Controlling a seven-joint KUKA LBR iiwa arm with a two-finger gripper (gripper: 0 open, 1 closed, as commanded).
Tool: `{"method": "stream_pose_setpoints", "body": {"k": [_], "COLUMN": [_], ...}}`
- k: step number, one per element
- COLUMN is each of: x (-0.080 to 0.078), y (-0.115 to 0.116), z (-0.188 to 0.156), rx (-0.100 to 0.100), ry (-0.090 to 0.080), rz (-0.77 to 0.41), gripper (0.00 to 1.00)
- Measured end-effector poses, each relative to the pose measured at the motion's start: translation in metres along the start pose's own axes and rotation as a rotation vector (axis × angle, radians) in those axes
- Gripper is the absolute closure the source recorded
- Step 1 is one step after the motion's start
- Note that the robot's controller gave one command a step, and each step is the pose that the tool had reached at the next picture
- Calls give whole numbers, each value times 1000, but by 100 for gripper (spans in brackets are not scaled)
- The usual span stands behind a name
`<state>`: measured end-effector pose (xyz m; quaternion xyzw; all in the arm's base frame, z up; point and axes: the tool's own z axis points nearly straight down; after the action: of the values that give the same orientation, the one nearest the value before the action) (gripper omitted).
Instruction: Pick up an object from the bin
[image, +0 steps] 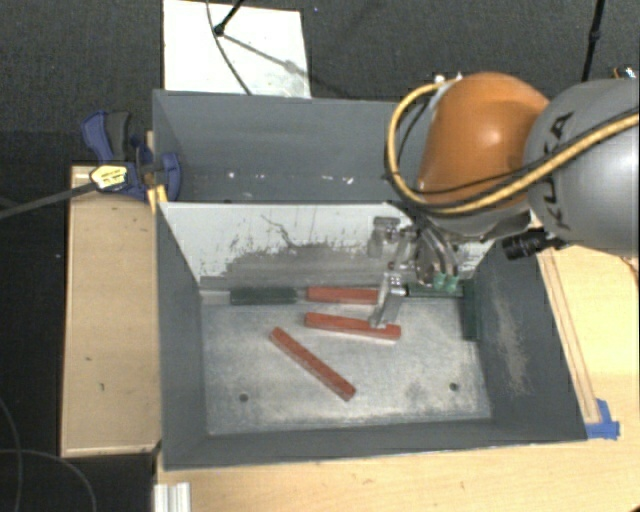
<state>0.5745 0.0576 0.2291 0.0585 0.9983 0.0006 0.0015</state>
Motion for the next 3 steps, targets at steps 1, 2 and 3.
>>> {"method": "stream_pose_setpoints", "body": {"k": [1,2,3], "x": [1,-2,-2], "y": [-13,-13,-13], "z": [155,150,150], "rx": [3,0,0], "ry": [8,1,1], "rz": [-23,-22,-21], "gripper": [0,100,0]}}
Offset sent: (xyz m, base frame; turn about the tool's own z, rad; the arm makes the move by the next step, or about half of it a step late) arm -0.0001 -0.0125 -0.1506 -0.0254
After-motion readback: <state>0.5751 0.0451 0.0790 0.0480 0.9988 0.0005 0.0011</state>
